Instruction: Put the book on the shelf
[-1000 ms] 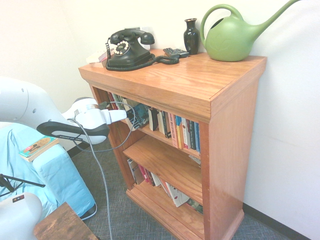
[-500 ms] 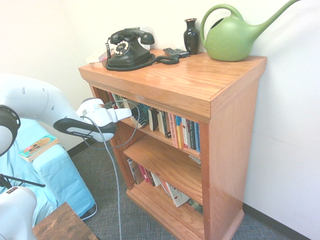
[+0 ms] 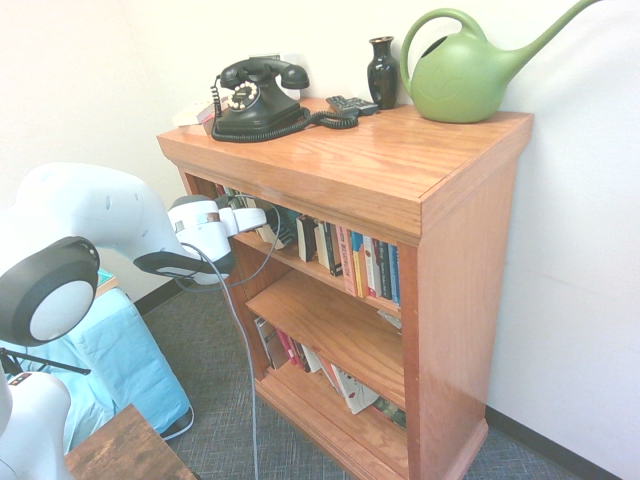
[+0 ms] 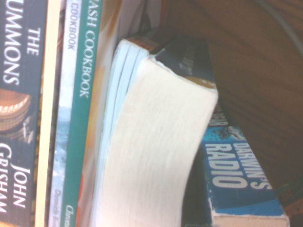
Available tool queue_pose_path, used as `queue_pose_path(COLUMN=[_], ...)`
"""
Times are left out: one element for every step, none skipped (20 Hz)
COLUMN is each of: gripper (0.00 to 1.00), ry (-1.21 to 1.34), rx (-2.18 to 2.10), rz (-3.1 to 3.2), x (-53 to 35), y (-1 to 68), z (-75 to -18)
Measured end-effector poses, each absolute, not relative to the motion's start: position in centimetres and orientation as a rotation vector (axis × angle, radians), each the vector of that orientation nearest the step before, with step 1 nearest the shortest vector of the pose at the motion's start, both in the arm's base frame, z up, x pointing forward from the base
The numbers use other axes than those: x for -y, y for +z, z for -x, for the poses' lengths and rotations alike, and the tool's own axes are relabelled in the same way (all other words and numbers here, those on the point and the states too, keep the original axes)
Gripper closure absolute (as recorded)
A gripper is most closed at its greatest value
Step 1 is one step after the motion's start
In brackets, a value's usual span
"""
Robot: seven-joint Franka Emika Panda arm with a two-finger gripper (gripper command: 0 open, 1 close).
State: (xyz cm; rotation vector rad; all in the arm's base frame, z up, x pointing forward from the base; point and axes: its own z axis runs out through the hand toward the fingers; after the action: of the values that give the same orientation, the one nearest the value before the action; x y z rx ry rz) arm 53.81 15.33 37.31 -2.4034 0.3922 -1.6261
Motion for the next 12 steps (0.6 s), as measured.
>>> queue_pose_path(gripper=[0.00,0.00,0.00,0.00,0.00,0.00,0.00,0.00,0.00,0.00,0.00,0.00], ry=[-1.618,-1.610,-1.601,-1.593,-1.587,-1.585,-1.582,-1.583,-1.585,-1.587,-1.585,-1.585], rx=[-0.386,-0.379,-0.376,-0.372,-0.371,-0.370,-0.372,-0.374,-0.377,-0.378,-0.378,-0.381], rz=[2.404,2.404,2.403,2.404,2.405,2.406,2.409,2.410,2.412,2.413,2.412,2.411], x=[-15.3,-15.2,-15.1,-15.2,-15.2,-15.2,-15.3,-15.4,-15.5,-15.5,-15.6,-15.7], y=[37.5,37.6,37.7,37.8,38.0,38.0,38.1,38.1,38.2,38.3,38.4,38.7], z=[-53.8,-53.8,-53.8,-53.8,-53.8,-53.8,-53.8,-53.8,-53.7,-53.6,-53.4,-53.1])
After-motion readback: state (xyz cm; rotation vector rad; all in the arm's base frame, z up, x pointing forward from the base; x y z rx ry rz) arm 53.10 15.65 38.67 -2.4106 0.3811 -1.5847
